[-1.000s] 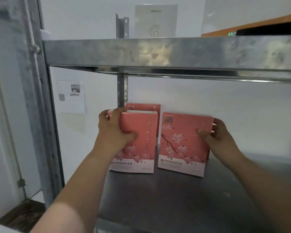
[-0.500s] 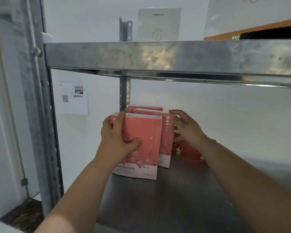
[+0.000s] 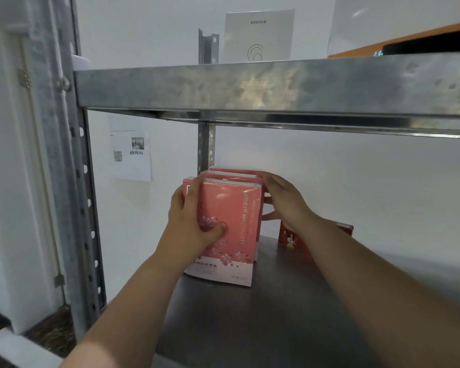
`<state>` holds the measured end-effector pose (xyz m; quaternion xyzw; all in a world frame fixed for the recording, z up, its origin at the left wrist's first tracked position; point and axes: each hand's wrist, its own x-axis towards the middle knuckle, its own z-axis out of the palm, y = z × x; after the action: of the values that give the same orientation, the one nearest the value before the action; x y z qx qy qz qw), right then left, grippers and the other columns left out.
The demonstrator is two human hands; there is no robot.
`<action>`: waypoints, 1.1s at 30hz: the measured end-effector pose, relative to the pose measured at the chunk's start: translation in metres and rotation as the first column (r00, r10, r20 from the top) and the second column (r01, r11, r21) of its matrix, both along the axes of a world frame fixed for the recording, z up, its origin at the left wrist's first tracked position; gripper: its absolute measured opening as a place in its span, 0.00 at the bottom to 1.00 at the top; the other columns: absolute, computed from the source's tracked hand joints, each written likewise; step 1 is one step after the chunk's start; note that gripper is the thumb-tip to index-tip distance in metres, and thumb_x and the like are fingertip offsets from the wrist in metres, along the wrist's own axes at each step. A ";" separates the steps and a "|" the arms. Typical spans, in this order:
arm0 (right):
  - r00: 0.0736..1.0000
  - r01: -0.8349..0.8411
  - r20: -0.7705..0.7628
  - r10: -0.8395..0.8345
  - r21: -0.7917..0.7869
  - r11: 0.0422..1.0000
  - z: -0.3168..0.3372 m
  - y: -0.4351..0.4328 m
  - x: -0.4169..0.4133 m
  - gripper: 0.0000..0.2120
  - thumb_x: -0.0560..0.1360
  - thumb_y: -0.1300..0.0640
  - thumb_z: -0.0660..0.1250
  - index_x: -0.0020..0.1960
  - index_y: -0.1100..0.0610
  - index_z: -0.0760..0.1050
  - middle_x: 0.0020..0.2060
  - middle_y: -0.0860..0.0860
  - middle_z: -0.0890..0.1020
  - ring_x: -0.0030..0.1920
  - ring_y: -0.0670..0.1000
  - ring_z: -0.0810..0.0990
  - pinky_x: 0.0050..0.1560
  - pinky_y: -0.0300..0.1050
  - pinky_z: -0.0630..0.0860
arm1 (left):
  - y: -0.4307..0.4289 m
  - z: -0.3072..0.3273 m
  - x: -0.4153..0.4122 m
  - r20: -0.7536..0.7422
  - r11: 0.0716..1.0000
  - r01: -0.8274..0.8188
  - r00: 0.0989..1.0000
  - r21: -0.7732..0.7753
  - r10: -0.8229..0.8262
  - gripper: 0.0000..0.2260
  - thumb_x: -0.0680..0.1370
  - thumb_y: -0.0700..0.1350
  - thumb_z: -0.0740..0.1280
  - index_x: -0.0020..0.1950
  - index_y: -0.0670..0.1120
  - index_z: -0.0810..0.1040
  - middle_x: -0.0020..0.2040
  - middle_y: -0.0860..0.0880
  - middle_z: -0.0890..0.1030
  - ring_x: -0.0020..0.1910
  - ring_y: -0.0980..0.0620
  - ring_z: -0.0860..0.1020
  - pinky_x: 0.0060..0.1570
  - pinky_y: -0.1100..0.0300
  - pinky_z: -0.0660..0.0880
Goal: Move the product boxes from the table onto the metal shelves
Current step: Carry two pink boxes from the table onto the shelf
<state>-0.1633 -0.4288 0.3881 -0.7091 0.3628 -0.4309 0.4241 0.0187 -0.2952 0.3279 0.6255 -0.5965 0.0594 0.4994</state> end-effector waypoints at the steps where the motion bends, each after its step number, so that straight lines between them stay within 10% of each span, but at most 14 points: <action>1: 1.000 -0.005 -0.002 0.005 -0.001 1.000 0.000 0.000 0.001 0.17 0.84 0.41 0.56 0.67 0.45 0.75 0.63 0.51 0.81 0.64 0.58 0.79 0.57 0.66 0.80 | 0.000 0.000 0.000 -0.001 1.000 0.001 1.000 -0.002 -0.001 0.46 0.72 0.58 0.75 0.77 0.66 0.44 0.76 0.57 0.53 0.73 0.48 0.65 0.65 0.49 0.72; 23: 0.993 -0.030 -0.111 0.030 -0.001 1.000 0.001 0.020 0.002 0.19 0.84 0.40 0.57 0.74 0.35 0.64 0.68 0.46 0.77 0.67 0.57 0.76 0.64 0.65 0.75 | 0.004 0.000 0.000 0.023 1.000 0.019 1.000 0.014 -0.020 0.48 0.72 0.58 0.74 0.78 0.65 0.40 0.76 0.56 0.52 0.73 0.45 0.65 0.64 0.48 0.73; 28: 0.956 0.143 -0.238 -0.169 -0.124 0.982 -0.008 0.035 -0.015 0.23 0.85 0.45 0.54 0.79 0.41 0.58 0.72 0.49 0.72 0.70 0.56 0.74 0.72 0.57 0.69 | 0.018 -0.010 -0.007 0.072 0.996 -0.071 0.995 -0.045 0.074 0.44 0.75 0.64 0.68 0.78 0.65 0.37 0.81 0.54 0.42 0.80 0.44 0.52 0.71 0.43 0.64; 33: 0.791 0.147 -0.553 -0.261 -0.243 0.959 -0.049 0.061 -0.052 0.26 0.82 0.47 0.61 0.78 0.41 0.60 0.72 0.46 0.73 0.67 0.52 0.77 0.69 0.52 0.73 | 0.039 -0.041 -0.015 0.314 0.956 -0.139 0.924 -0.257 0.219 0.32 0.75 0.50 0.71 0.75 0.47 0.60 0.71 0.38 0.66 0.70 0.37 0.66 0.68 0.38 0.69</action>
<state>-0.2152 -0.3681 0.3390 -0.7995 0.5069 -0.2701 0.1757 0.0038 -0.2560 0.2864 0.5962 -0.6025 0.2803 0.4505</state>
